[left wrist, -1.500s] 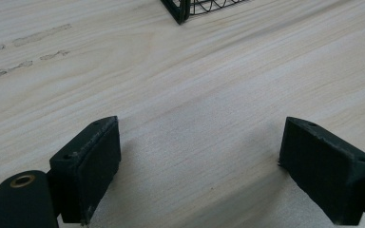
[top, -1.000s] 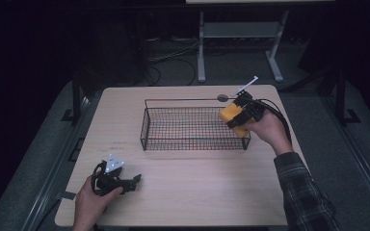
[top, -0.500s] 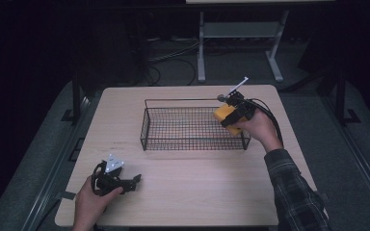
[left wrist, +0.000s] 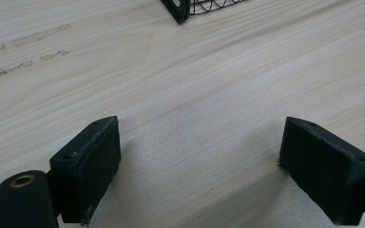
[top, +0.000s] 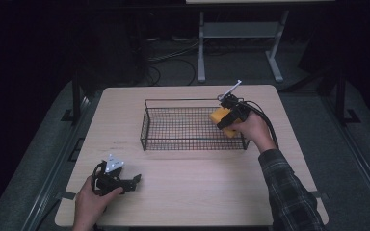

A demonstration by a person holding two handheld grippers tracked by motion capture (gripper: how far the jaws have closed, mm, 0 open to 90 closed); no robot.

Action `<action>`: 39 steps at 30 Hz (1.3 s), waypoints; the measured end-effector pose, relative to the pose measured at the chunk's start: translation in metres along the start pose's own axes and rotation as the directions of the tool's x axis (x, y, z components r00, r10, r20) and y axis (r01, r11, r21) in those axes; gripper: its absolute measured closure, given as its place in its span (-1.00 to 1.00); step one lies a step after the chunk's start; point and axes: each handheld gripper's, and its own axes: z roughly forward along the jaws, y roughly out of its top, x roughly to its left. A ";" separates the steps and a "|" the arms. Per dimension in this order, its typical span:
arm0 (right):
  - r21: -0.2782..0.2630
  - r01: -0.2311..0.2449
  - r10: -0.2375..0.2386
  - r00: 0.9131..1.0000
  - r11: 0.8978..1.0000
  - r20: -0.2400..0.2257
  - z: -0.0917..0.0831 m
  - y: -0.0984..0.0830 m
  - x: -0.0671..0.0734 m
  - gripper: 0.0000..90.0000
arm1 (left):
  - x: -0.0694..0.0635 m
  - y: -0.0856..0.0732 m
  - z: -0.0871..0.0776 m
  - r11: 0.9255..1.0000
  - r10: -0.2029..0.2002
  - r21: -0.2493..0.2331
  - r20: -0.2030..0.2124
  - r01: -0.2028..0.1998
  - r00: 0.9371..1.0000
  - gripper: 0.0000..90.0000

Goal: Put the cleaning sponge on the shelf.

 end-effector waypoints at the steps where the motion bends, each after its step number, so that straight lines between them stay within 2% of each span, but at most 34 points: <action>1: 0.004 -0.004 0.004 1.000 1.000 -0.002 0.001 0.000 0.001 -0.51 | 0.000 0.000 0.000 1.000 0.000 0.000 0.000 0.000 1.000 -0.71; 10: 0.028 -0.013 0.013 1.000 1.000 -0.020 0.012 -0.005 0.001 -0.52 | 0.000 0.000 0.000 1.000 0.000 0.000 0.000 0.000 1.000 -0.71; 22: 0.044 -0.017 0.018 0.999 0.999 -0.030 0.015 -0.005 0.001 -0.58 | 0.000 0.000 0.000 1.000 0.000 -0.001 0.000 0.000 1.000 -0.72; 30: 0.031 -0.015 0.015 0.999 0.999 -0.029 0.011 -0.006 0.001 -0.58 | 0.000 0.000 0.000 1.000 0.000 0.000 0.000 0.000 1.000 -0.72; 35: 0.011 -0.012 0.012 0.999 1.000 -0.030 0.002 -0.007 0.002 -0.58 | 0.000 0.000 0.000 1.000 0.000 0.000 0.000 0.000 1.000 -0.71; 39: -0.019 -0.010 0.009 1.000 1.000 -0.028 -0.012 -0.014 0.002 -0.59 | 0.000 0.000 0.000 1.000 0.000 0.000 0.000 0.000 1.000 -0.71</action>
